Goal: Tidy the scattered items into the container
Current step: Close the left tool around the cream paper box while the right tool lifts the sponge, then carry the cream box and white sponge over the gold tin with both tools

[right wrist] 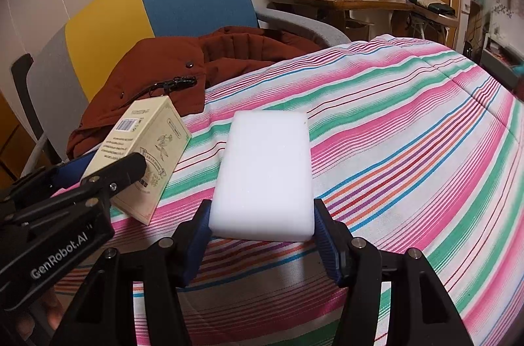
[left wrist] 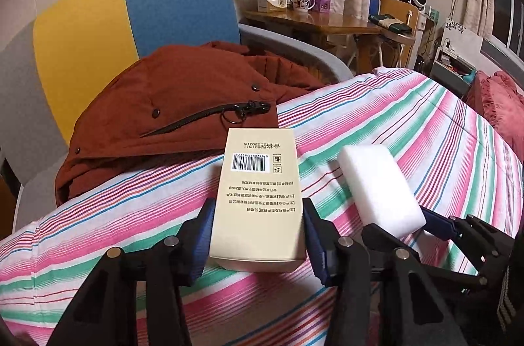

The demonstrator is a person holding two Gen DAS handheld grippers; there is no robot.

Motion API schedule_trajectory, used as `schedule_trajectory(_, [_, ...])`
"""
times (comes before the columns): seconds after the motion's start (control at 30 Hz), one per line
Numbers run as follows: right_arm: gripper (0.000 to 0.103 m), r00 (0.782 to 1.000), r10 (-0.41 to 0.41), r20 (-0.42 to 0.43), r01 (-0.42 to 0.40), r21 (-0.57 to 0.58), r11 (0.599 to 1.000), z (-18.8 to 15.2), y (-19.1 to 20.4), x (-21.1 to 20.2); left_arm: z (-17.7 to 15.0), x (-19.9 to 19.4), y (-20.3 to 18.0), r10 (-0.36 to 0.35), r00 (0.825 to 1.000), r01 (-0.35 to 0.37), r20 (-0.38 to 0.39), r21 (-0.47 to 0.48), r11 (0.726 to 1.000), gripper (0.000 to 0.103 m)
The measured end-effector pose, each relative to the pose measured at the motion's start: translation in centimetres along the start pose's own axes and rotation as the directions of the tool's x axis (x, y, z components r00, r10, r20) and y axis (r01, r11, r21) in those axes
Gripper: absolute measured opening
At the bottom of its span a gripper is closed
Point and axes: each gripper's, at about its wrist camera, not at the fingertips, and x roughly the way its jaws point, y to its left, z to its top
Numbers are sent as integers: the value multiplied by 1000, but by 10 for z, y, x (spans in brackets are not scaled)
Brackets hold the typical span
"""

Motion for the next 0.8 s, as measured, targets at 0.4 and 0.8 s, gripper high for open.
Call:
schedule_trajectory(0.4, [60,1000,2,6,-2,-10,1000,-1,0,0,-48,-49,10,18,1000,-20,-20,-80,997,51])
schedule_trajectory(0.8, [59,991,131,27,-128,-81,988,-21,24,-32,-135,-138,7,2,1000,0,13,-153,988,51])
